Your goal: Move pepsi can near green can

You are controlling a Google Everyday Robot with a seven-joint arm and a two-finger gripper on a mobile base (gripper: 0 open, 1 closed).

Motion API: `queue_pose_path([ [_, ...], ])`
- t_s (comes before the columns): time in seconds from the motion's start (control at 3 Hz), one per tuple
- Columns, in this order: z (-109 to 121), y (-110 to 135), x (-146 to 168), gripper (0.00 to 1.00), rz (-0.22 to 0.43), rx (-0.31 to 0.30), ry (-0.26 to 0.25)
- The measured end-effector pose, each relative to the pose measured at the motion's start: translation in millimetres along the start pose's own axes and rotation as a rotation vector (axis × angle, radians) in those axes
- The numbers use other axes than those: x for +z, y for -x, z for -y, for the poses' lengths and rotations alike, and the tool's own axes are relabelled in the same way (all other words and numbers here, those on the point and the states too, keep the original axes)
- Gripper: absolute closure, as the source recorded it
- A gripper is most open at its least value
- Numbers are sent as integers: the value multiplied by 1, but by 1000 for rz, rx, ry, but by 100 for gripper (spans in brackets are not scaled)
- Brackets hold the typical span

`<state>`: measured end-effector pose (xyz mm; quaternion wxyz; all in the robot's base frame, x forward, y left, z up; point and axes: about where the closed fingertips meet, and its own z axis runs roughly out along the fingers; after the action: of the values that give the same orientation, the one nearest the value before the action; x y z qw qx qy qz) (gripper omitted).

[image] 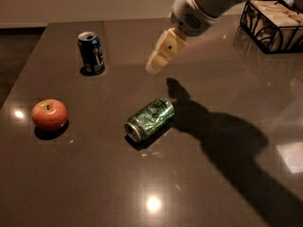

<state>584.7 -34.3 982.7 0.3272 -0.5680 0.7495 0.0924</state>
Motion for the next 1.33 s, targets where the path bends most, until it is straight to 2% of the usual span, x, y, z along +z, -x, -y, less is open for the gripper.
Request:
queue_pose_path([
  [0.67,2,61,59,0,58,20,29],
  [1.0,2,86,86,0,66,27,25],
  [1.33,14,97,119,0,44,59,9],
])
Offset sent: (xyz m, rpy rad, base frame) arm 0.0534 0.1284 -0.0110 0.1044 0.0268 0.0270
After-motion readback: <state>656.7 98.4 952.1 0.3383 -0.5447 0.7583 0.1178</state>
